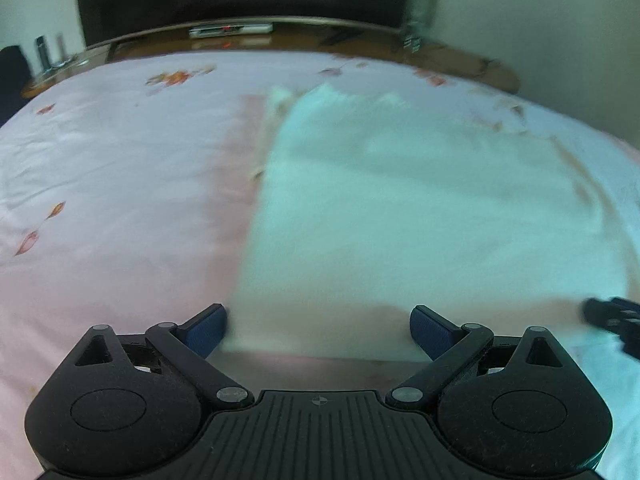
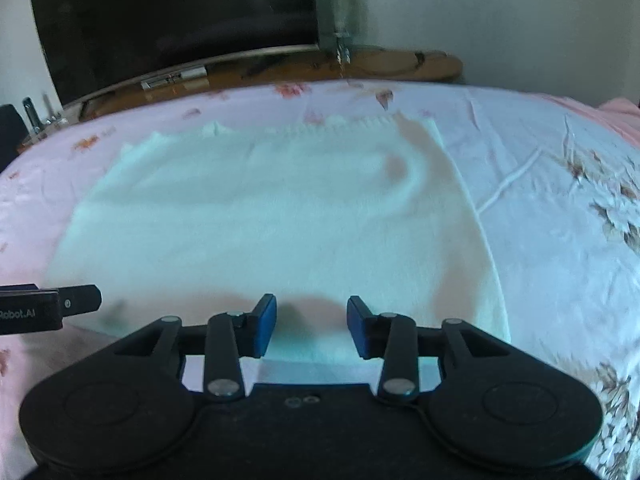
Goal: Fold small clothes
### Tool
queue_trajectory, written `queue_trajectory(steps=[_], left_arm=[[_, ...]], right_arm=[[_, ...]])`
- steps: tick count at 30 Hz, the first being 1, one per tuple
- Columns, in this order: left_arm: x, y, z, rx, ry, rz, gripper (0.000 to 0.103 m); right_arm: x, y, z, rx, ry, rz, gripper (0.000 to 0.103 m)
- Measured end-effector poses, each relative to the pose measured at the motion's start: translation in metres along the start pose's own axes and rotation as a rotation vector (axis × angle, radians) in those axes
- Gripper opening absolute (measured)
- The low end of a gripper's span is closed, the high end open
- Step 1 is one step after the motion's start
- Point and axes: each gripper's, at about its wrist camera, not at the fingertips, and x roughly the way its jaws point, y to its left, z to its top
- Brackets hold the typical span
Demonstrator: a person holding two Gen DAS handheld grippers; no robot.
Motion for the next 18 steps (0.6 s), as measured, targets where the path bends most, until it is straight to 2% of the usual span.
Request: queue_trajectory(steps=[8,13,18], left_arm=[[-0.016,0.022,-0.005,-0.189,0.04,-0.099,0.097],[-0.017,0.019,-0.012,-0.215,0.064,-0.117,0.097],[-0.019,0.019,-0.016,-0.307,0.092,-0.16,0.097]], right_arm=[[-0.02,-0.005,0.001,0.015,-0.041,0.031,0.041],[-0.022,0.001,0.001,0.003,-0.043,0.052,0.041],[-0.029,0.011,0.0,-0.009,-0.057,0.074,0.041]])
